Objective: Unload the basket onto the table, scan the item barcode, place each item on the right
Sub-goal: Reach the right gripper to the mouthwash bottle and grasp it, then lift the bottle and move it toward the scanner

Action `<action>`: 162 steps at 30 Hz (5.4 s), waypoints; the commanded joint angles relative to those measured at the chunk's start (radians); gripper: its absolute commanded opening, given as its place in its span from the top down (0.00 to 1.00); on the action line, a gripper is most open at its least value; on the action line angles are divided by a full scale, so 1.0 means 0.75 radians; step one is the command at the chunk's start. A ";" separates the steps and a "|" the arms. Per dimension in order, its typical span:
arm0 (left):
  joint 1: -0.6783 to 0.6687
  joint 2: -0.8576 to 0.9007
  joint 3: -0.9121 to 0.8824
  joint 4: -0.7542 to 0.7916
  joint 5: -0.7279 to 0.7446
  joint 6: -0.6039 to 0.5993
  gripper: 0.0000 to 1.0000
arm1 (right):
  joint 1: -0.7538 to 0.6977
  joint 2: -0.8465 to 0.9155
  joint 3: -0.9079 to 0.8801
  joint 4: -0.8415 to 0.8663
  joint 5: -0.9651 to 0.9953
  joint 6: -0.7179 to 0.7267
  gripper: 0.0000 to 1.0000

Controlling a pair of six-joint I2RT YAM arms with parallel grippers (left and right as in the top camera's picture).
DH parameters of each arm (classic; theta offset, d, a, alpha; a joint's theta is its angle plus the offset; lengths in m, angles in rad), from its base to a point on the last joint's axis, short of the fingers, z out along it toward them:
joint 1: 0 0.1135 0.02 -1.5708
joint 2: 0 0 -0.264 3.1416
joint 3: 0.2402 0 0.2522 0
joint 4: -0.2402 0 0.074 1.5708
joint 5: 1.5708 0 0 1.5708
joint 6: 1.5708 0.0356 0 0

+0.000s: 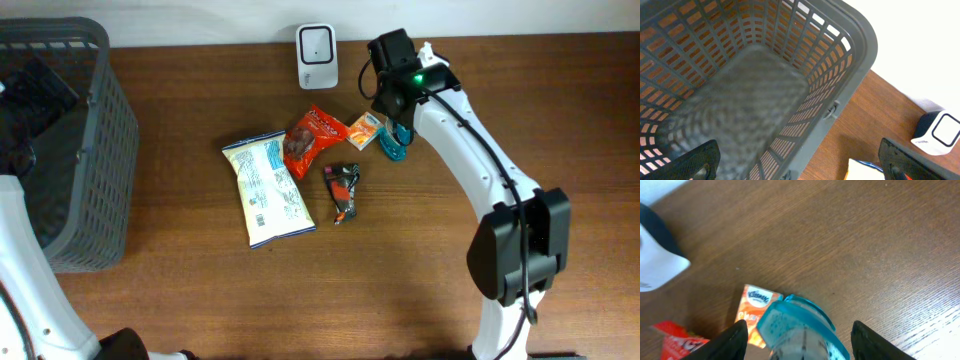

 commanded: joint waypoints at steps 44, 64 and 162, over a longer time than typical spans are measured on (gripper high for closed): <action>0.005 0.003 0.016 0.002 -0.009 -0.013 0.01 | 0.094 0.045 0.293 -0.340 -0.477 -1.008 0.83; 0.005 0.003 0.016 0.002 -0.009 -0.013 0.01 | 0.042 0.091 0.402 -0.532 -0.272 -0.826 0.10; 0.005 0.003 0.016 0.002 -0.009 -0.013 0.01 | -0.018 0.023 0.291 -0.889 -0.400 -0.727 0.01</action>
